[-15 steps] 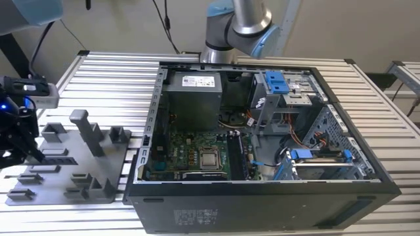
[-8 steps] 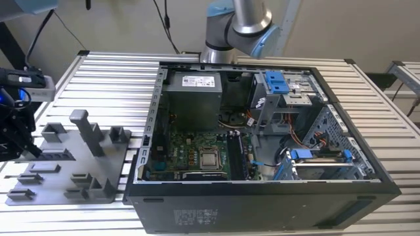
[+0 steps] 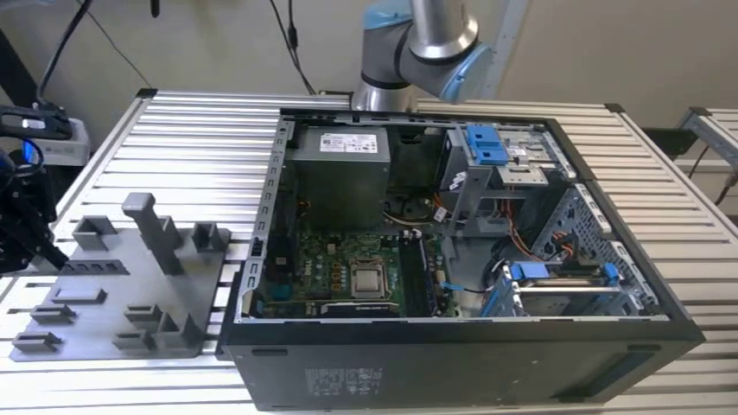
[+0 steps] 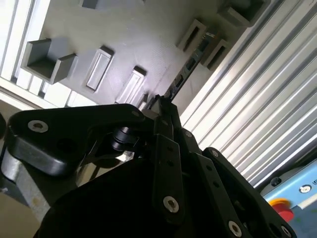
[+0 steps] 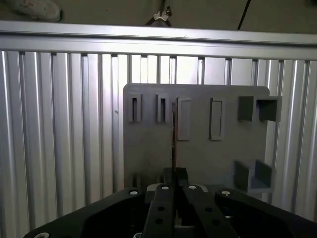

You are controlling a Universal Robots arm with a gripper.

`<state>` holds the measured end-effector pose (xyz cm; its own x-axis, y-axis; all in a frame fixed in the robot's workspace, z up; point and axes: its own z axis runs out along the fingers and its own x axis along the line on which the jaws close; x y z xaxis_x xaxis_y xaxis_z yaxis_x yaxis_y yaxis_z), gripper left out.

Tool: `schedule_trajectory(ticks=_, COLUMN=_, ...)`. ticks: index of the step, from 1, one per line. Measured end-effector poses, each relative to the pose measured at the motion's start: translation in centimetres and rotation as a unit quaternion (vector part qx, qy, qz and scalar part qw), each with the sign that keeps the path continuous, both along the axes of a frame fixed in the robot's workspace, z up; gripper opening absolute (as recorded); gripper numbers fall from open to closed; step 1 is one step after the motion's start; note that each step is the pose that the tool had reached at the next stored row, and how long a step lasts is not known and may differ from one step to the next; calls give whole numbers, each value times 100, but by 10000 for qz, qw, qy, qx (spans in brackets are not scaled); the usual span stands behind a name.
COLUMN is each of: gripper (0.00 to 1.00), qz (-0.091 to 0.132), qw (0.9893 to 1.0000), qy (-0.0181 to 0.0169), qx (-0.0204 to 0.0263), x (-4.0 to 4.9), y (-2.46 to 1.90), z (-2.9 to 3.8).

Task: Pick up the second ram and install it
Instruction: 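Pick up the second ram and move it above second insertion slot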

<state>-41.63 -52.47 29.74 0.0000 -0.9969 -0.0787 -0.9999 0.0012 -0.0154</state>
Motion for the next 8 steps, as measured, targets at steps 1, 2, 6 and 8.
schedule_trajectory(ticks=1, gripper=13, qz=-2, qw=10000, qy=-19, qx=0, x=0, y=0, z=18)
schedule_trajectory(ticks=2, gripper=13, qz=-7, qw=10000, qy=-32, qx=-1, x=0, y=0, z=38)
schedule_trajectory(ticks=6, gripper=13, qz=-49, qw=10000, qy=-54, qx=-1, x=0, y=0, z=109)
schedule_trajectory(ticks=8, gripper=13, qz=-63, qw=10000, qy=-55, qx=-1, x=0, y=0, z=160)
